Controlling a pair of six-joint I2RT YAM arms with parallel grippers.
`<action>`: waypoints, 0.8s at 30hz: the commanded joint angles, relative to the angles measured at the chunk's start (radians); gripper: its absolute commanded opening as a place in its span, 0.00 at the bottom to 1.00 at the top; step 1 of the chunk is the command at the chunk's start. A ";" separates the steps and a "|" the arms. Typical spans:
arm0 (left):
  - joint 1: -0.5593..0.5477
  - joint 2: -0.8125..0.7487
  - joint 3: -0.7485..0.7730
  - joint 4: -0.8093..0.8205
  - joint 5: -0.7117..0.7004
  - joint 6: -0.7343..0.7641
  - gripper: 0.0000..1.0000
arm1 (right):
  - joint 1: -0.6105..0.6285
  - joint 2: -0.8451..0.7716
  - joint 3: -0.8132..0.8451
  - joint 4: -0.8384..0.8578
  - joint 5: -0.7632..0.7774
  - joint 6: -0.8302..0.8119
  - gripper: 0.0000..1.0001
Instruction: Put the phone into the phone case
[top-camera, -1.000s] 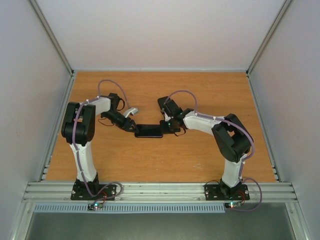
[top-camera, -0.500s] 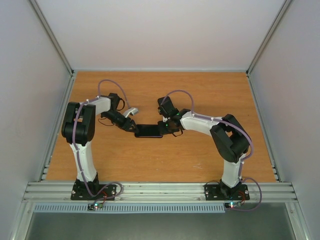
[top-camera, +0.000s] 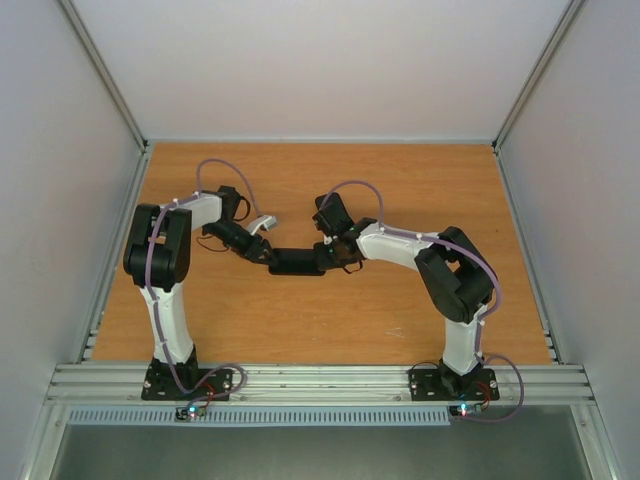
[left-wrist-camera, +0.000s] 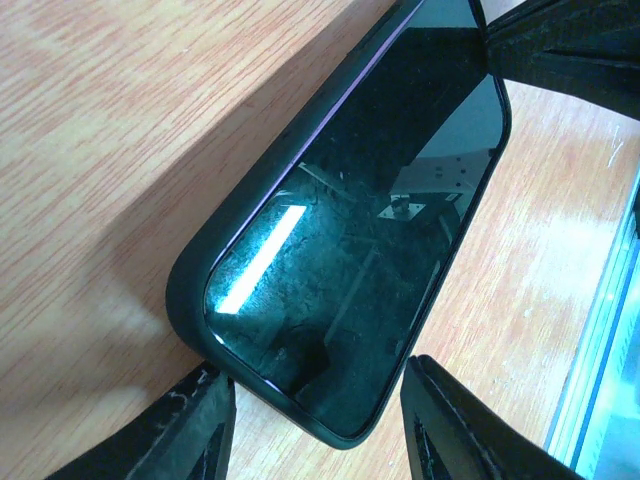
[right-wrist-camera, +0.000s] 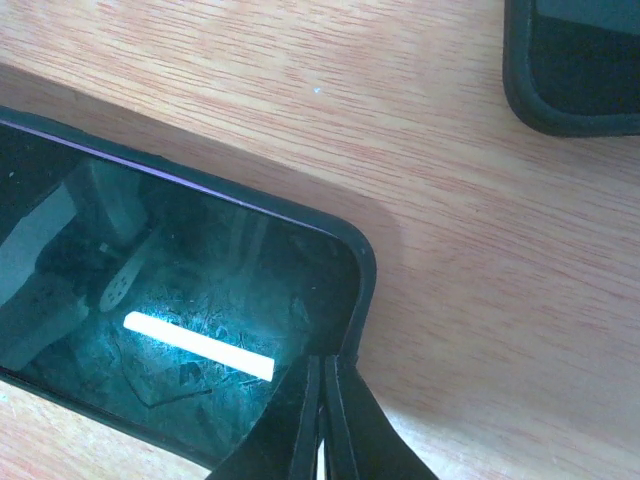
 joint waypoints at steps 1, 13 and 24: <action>-0.025 0.037 0.005 0.005 0.009 0.018 0.47 | 0.063 0.174 -0.062 0.108 -0.071 -0.019 0.03; -0.020 0.009 -0.022 0.039 0.014 0.017 0.45 | 0.062 0.072 -0.035 0.171 -0.055 0.009 0.06; 0.080 -0.237 -0.240 0.458 -0.033 -0.228 0.44 | 0.067 -0.102 -0.126 0.244 0.007 0.005 0.16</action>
